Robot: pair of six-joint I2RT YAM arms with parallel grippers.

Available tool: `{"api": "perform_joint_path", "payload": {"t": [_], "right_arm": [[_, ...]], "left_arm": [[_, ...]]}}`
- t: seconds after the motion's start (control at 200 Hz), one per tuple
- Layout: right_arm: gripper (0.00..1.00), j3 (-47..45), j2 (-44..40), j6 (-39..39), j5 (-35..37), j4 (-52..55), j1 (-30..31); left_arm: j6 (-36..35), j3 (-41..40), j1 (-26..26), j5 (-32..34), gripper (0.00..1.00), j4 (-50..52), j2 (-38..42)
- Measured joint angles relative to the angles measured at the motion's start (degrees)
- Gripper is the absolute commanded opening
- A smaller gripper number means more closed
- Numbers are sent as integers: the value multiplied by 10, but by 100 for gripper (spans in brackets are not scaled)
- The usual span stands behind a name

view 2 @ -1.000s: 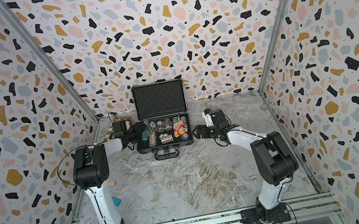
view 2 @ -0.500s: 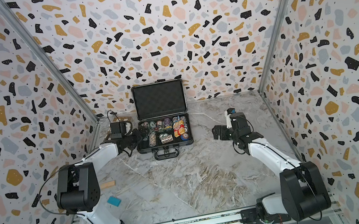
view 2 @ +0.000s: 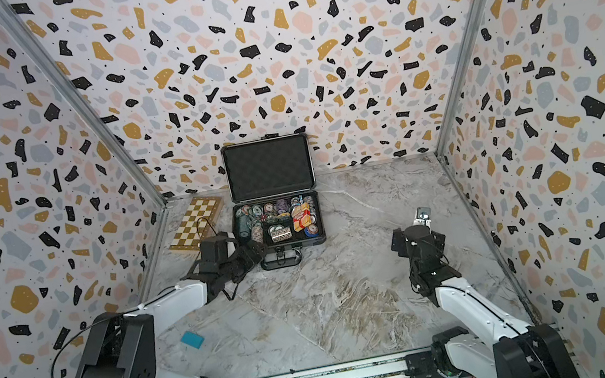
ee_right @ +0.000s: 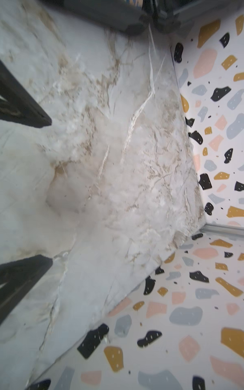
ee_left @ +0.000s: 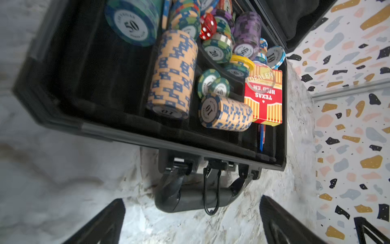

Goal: Open the poker set cases
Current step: Reset both arms

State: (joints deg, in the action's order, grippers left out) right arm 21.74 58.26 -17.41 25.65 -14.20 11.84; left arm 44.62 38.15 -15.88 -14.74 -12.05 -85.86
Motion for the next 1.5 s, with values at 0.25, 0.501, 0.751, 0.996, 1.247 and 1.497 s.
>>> {"api": "perform_joint_path", "payload": {"t": [0.25,0.501,0.751,0.996,1.247,1.497], "right_arm": [[99,-6,74,95,58,-91,-1],[99,-37,202,139,73,-235,-23],[100,-37,295,136,-30,-359,-101],[100,-37,294,136,-70,-378,-101],[100,-37,294,137,-81,-381,-101],[100,-37,294,138,-81,-382,-101]], "left_arm": [[-7,-99,-33,47,99,-120,35],[-3,-106,-33,62,99,-167,25],[-2,-106,-33,64,99,-176,25],[-2,-103,-33,65,99,-178,17],[15,-99,-33,99,99,-169,16],[15,-94,-31,207,99,-96,78]]}}
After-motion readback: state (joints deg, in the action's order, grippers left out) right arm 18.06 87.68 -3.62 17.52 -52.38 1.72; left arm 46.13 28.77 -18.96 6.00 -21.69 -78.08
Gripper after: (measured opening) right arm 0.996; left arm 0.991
